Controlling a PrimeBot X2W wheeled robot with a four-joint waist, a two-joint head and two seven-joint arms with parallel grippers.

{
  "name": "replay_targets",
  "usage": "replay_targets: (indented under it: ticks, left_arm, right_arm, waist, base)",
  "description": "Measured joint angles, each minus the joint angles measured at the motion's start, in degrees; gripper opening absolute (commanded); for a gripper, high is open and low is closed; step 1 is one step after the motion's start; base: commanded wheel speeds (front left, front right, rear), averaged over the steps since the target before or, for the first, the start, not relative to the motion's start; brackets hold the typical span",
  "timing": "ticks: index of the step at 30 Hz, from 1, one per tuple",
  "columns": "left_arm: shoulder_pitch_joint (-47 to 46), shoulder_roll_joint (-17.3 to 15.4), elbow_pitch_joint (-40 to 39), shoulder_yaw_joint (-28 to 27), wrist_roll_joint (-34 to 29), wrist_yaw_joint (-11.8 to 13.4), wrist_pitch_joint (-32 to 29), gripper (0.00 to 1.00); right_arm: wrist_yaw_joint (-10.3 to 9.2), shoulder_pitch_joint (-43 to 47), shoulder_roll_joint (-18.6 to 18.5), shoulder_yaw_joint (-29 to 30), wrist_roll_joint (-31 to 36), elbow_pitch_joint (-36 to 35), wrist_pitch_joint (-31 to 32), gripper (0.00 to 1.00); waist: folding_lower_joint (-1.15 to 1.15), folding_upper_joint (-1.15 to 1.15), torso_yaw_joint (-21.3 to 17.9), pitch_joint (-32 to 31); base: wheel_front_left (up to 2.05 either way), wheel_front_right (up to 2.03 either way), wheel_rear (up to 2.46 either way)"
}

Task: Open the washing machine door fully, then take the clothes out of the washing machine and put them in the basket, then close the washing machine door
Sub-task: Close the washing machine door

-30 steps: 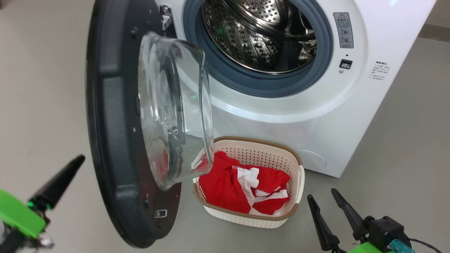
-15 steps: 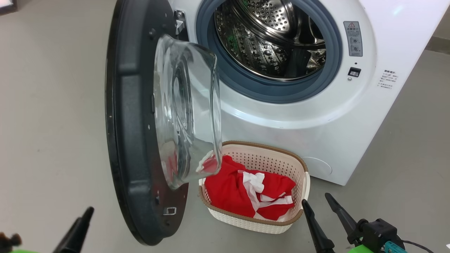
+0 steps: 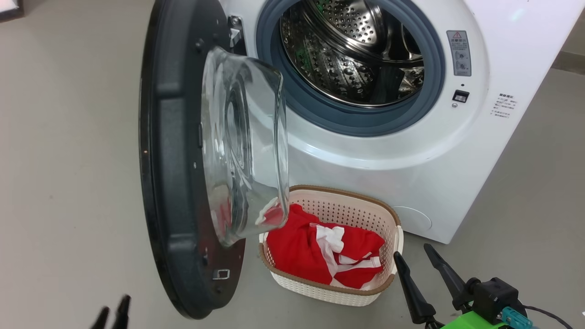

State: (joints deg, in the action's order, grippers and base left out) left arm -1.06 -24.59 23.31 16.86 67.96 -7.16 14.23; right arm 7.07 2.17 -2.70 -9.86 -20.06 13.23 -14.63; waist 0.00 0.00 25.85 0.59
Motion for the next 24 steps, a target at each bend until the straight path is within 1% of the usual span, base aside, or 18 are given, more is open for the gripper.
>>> replay_targets:
  ticks: [1,4,9,10,11,13,15,17,20,24]
  left_arm:
    - [0.0,1.05,0.11,-2.14,-1.94,0.0,0.05,1.0]
    - [0.05,4.09,0.07,-8.13,-11.26,0.0,0.07,1.0]
    - [1.77,9.26,-2.11,-15.34,-27.75,-0.01,0.05,1.0]
    - [1.77,9.26,-2.11,-15.34,-27.75,-0.01,0.05,1.0]
    - [2.65,10.6,-3.69,-17.5,-36.23,-0.02,0.05,1.0]
    - [2.99,12.74,-5.23,-20.68,-42.91,-0.01,0.05,1.0]
    - [3.5,14.96,-6.75,-23.28,-48.34,-0.01,0.07,1.0]
    - [3.8,16.46,-8.28,-24.63,-53.83,0.01,0.05,1.0]
    - [4.26,18.58,-10.18,-26.54,-58.42,0.08,0.05,1.0]
    - [4.98,20.24,-10.44,-28.3,-60.62,0.08,0.05,1.0]
  right_arm:
    - [0.0,0.0,0.01,0.01,-0.03,-0.01,0.0,1.0]
    - [0.0,0.0,0.01,0.05,-0.02,-0.01,0.0,1.0]
    - [0.0,-0.01,0.01,0.35,-0.02,-0.03,0.0,1.0]
    - [0.0,-0.01,0.01,0.35,-0.02,-0.03,0.0,1.0]
    - [0.0,-0.01,0.01,0.55,-0.03,-0.07,0.0,1.0]
    - [0.0,-0.02,0.01,0.81,-0.03,-0.12,0.0,1.0]
    - [0.0,-0.02,0.02,1.09,-0.03,-0.16,0.0,1.0]
    - [0.0,-0.03,0.01,1.33,-0.03,-0.23,0.0,1.0]
    - [0.0,-0.03,0.02,1.42,-0.03,-0.33,0.0,1.0]
    - [0.0,-0.02,0.02,1.71,-0.03,-0.38,0.0,1.0]
  waist:
    - [0.0,0.0,0.09,-0.02]
    - [0.0,0.0,0.2,0.03]
    - [0.0,0.0,0.06,0.15]
    - [0.0,0.0,0.06,0.15]
    - [0.0,0.0,-0.05,0.19]
    - [0.0,0.0,-0.14,0.2]
    - [0.0,0.0,-0.25,0.16]
    - [0.0,0.0,-0.36,0.05]
    - [0.0,0.0,-0.47,-0.02]
    - [0.0,0.0,-0.5,0.06]
  base:
    - [0.0,0.0,0.0]
    - [0.0,0.0,0.0]
    - [0.0,0.0,0.0]
    - [0.0,0.0,0.0]
    - [0.0,0.0,0.0]
    - [0.0,0.0,0.0]
    - [0.0,0.0,0.0]
    - [0.0,0.0,0.0]
    - [0.0,0.0,0.0]
    - [0.0,0.0,0.0]
